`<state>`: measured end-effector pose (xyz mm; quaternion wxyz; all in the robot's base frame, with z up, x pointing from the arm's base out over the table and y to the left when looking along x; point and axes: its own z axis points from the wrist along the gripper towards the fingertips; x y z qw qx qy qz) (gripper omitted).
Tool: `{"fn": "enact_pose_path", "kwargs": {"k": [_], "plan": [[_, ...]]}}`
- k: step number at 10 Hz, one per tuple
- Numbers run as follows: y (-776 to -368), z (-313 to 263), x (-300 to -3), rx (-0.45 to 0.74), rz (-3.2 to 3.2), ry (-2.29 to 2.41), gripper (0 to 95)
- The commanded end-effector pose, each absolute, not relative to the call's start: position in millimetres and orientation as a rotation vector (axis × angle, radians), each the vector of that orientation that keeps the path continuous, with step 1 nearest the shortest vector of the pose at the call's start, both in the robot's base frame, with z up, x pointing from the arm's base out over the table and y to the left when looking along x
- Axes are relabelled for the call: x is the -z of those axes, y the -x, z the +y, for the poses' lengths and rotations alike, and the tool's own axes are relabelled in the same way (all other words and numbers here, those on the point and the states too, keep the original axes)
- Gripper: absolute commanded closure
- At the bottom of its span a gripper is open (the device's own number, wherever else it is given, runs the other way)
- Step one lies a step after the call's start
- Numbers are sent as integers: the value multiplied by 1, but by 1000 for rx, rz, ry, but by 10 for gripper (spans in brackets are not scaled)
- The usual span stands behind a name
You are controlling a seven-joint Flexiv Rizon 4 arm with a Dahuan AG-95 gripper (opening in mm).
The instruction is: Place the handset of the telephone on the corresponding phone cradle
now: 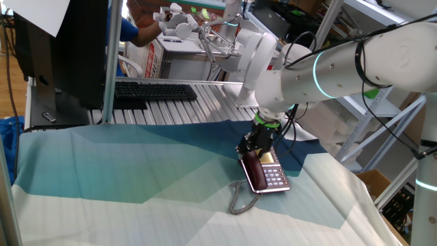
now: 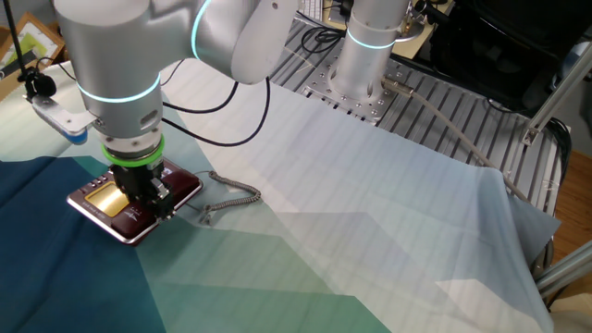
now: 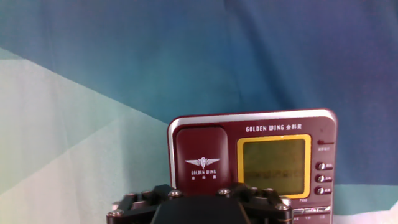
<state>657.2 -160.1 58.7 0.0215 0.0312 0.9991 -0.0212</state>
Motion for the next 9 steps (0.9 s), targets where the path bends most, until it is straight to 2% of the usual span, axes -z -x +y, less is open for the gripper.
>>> {"fn": "enact_pose_path", "kwargs": {"k": [1, 2, 3, 4, 5, 9], "plan": [[-651, -163, -73, 86, 3213, -93, 190], [-646, -164, -82, 79, 3256, -108, 190], [-641, -164, -91, 81, 3281, -125, 380], [-627, -164, -108, 62, 3349, -132, 380], [-617, -164, -118, 63, 3383, -167, 570], [-571, -175, -151, 89, 3412, -325, 570]]}}
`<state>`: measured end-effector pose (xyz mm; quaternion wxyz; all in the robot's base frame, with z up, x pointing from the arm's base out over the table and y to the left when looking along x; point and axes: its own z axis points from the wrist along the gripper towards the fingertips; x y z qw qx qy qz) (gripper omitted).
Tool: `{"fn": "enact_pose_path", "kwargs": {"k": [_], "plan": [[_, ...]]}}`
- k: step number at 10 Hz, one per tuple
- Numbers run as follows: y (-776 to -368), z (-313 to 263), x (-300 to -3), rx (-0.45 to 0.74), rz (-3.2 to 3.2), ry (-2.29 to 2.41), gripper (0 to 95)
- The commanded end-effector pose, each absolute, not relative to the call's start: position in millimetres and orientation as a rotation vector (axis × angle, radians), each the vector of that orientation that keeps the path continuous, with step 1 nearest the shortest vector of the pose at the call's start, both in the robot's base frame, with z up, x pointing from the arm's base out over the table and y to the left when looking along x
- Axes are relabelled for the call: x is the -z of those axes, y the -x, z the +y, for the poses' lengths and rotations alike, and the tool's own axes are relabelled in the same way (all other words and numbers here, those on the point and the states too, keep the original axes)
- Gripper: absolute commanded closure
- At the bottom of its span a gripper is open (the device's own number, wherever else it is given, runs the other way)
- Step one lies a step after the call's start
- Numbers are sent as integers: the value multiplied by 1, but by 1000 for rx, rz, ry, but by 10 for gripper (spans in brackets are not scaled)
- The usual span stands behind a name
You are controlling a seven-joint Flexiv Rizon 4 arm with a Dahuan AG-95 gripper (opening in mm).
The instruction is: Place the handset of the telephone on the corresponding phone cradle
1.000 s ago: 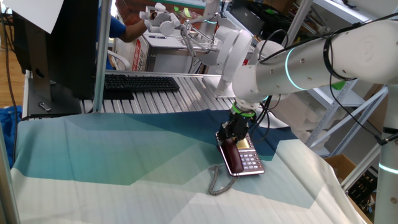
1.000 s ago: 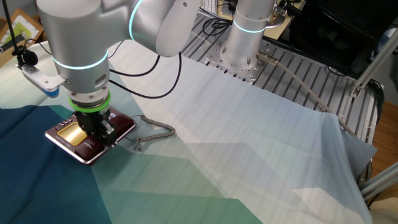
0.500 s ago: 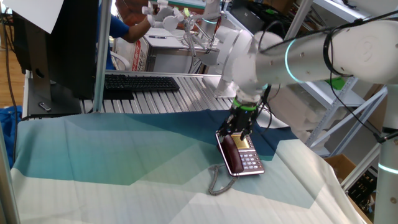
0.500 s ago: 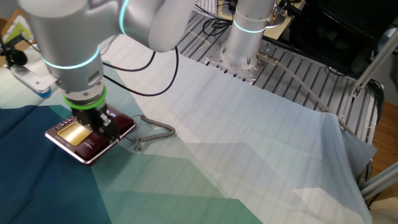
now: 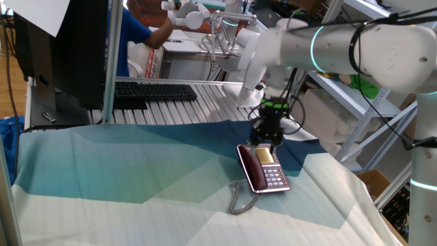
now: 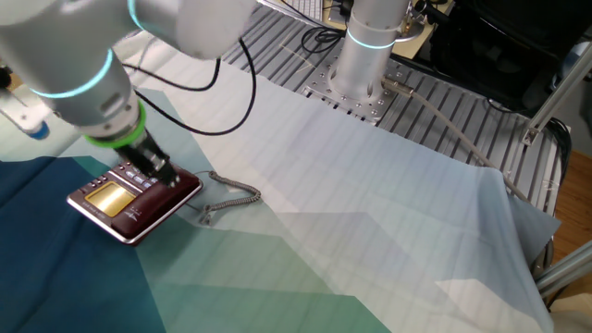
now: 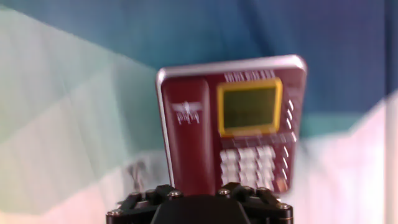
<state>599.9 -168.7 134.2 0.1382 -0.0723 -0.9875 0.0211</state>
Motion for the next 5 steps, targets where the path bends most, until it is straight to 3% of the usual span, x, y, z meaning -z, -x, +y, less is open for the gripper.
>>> {"fn": "enact_pose_path", "kwargs": {"k": [1, 5], "plan": [[-561, -182, -155, -77, -2833, 275, 570], [-542, -196, -160, -85, -2810, 337, 570]]}}
